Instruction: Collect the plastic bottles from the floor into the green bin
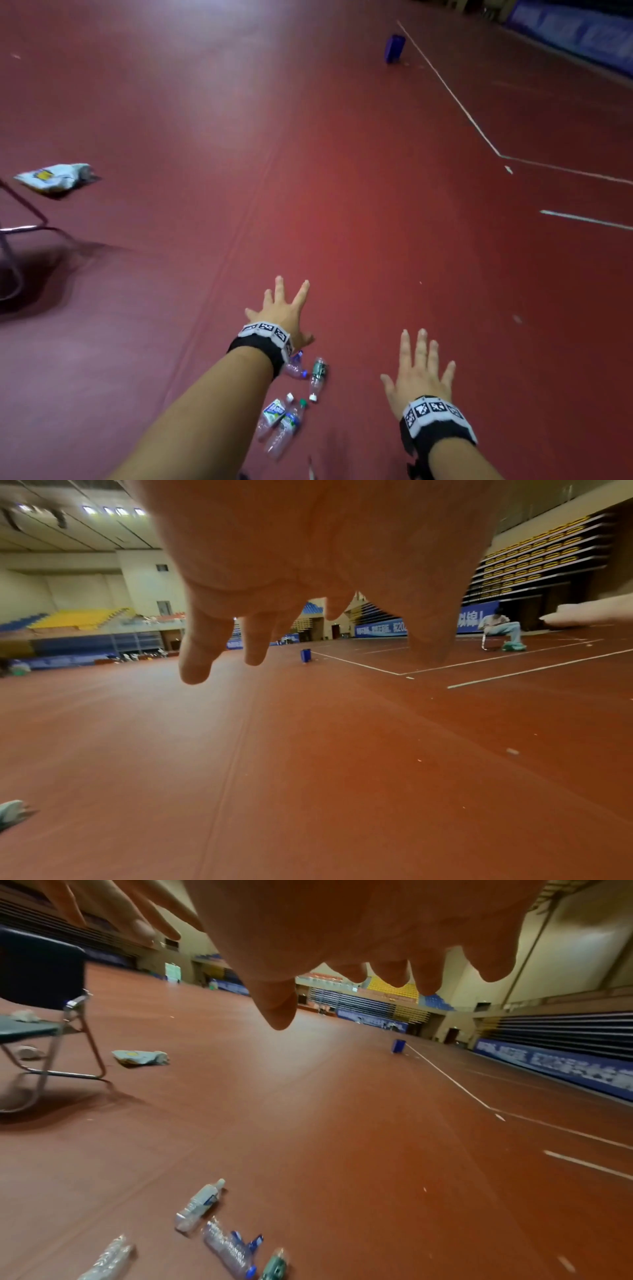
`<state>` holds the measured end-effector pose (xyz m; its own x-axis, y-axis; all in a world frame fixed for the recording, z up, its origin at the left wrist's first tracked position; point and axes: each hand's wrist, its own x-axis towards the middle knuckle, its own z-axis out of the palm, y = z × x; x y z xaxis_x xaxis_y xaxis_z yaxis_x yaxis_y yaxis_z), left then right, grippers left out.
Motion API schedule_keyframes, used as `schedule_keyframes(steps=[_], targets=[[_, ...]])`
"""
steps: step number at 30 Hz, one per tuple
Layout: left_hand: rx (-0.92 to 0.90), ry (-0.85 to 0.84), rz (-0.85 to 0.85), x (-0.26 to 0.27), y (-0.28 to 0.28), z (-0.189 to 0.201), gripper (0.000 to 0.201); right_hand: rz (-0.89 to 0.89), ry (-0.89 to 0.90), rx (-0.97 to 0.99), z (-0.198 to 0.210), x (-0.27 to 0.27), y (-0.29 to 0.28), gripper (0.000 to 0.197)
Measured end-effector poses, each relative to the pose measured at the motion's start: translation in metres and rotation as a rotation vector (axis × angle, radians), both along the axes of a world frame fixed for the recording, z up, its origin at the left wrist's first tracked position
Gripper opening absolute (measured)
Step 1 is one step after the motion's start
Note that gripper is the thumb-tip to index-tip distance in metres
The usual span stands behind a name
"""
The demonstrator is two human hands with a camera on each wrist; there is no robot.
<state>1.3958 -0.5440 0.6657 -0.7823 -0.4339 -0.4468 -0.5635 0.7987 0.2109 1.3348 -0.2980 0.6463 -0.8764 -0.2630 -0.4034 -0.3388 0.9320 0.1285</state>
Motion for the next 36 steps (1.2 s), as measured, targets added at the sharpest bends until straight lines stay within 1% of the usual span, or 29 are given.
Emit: schedule_keyframes(steps=[5,8,10,13,17,19,20,21,23,25,27,29,31,32,33,35,36], targets=[[0.026,-0.163,-0.070,-0.071,-0.031,-0.070,0.111,-0.061,-0.169,0.060,-0.061,-0.052,-0.003,0.093],[0.050,-0.221,-0.073,-0.113,-0.058,-0.128,0.111,-0.078,-0.250,0.058,-0.119,-0.106,-0.024,0.093],[0.064,-0.282,-0.056,-0.131,-0.071,-0.174,0.112,-0.054,-0.303,0.048,-0.167,-0.142,-0.045,0.095],[0.063,-0.347,-0.051,-0.157,-0.088,-0.261,0.115,-0.027,-0.399,0.001,-0.250,-0.192,-0.081,0.097],[0.107,-0.406,-0.101,-0.194,-0.104,-0.403,0.118,-0.098,-0.479,-0.044,-0.379,-0.249,-0.115,0.099],[0.105,-0.447,-0.121,-0.199,-0.108,-0.457,0.118,-0.127,-0.520,-0.026,-0.431,-0.265,-0.124,0.098],[0.116,-0.472,-0.134,-0.200,-0.109,-0.506,0.119,-0.123,-0.554,0.003,-0.480,-0.269,-0.125,0.097],[0.101,-0.479,-0.143,-0.200,-0.112,-0.529,0.121,-0.120,-0.561,0.018,-0.506,-0.272,-0.124,0.098],[0.094,-0.495,-0.151,-0.193,-0.114,-0.604,0.125,-0.139,-0.615,0.076,-0.586,-0.264,-0.121,0.102],[0.124,-0.565,-0.158,-0.174,-0.113,-0.656,0.129,-0.198,-0.702,0.069,-0.650,-0.244,-0.116,0.111],[0.097,-0.597,-0.194,-0.159,-0.116,-0.695,0.133,-0.268,-0.733,-0.003,-0.696,-0.233,-0.121,0.123],[0.059,-0.598,-0.234,-0.150,-0.117,-0.725,0.137,-0.352,-0.757,-0.102,-0.731,-0.232,-0.129,0.132],[0.005,-0.561,-0.266,-0.156,-0.117,-0.747,0.141,-0.400,-0.698,-0.160,-0.755,-0.240,-0.138,0.136],[-0.025,-0.545,-0.286,-0.163,-0.119,-0.754,0.143,-0.393,-0.684,-0.177,-0.763,-0.244,-0.142,0.133],[-0.047,-0.536,-0.315,-0.172,-0.119,-0.758,0.143,-0.373,-0.671,-0.193,-0.768,-0.246,-0.145,0.124],[-0.087,-0.502,-0.369,-0.196,-0.124,-0.766,0.143,-0.308,-0.586,-0.236,-0.770,-0.258,-0.151,0.102],[-0.089,-0.490,-0.382,-0.206,-0.125,-0.768,0.143,-0.263,-0.553,-0.263,-0.768,-0.265,-0.153,0.095]])
